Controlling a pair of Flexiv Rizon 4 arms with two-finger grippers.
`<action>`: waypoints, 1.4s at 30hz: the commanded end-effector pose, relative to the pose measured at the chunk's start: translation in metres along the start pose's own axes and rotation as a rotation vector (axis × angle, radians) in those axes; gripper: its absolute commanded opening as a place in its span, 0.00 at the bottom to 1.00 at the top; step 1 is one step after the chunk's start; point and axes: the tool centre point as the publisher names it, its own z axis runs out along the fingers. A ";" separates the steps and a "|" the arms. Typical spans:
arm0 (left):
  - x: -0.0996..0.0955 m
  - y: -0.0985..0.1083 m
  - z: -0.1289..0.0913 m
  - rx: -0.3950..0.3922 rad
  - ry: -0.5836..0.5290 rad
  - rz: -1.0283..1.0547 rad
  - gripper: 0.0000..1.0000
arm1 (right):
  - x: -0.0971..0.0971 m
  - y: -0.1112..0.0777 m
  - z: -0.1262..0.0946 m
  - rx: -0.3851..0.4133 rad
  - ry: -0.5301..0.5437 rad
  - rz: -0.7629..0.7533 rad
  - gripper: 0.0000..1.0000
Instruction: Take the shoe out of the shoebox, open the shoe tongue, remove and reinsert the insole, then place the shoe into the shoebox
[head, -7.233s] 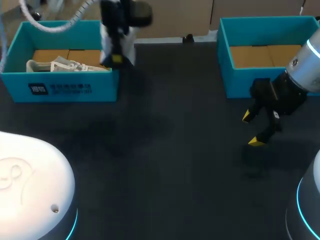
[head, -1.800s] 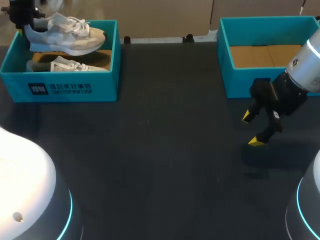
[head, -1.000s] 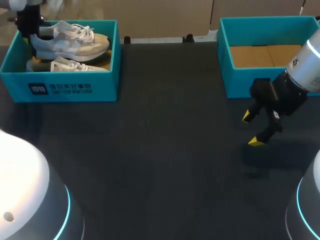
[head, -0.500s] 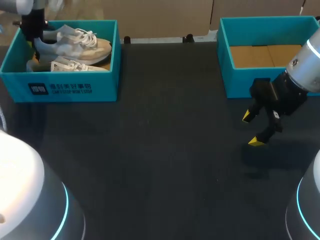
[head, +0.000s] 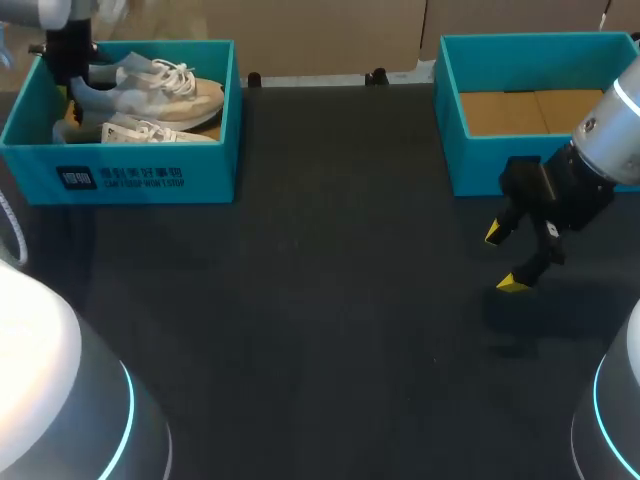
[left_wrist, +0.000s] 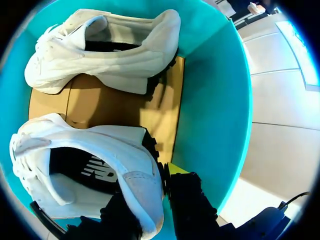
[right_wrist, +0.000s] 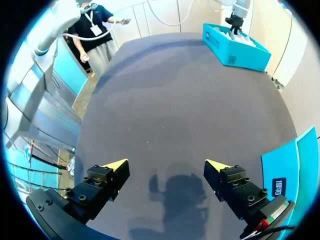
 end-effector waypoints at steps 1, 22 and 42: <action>-0.003 0.010 0.005 0.024 -0.001 -0.005 0.00 | 0.001 0.000 0.001 0.002 -0.002 0.000 1.00; -0.003 0.014 0.017 0.046 -0.010 -0.013 0.22 | 0.001 0.000 0.001 0.002 -0.002 0.000 1.00; -0.003 0.008 -0.007 0.030 -0.075 0.016 1.00 | 0.001 0.000 0.001 0.002 -0.002 0.000 1.00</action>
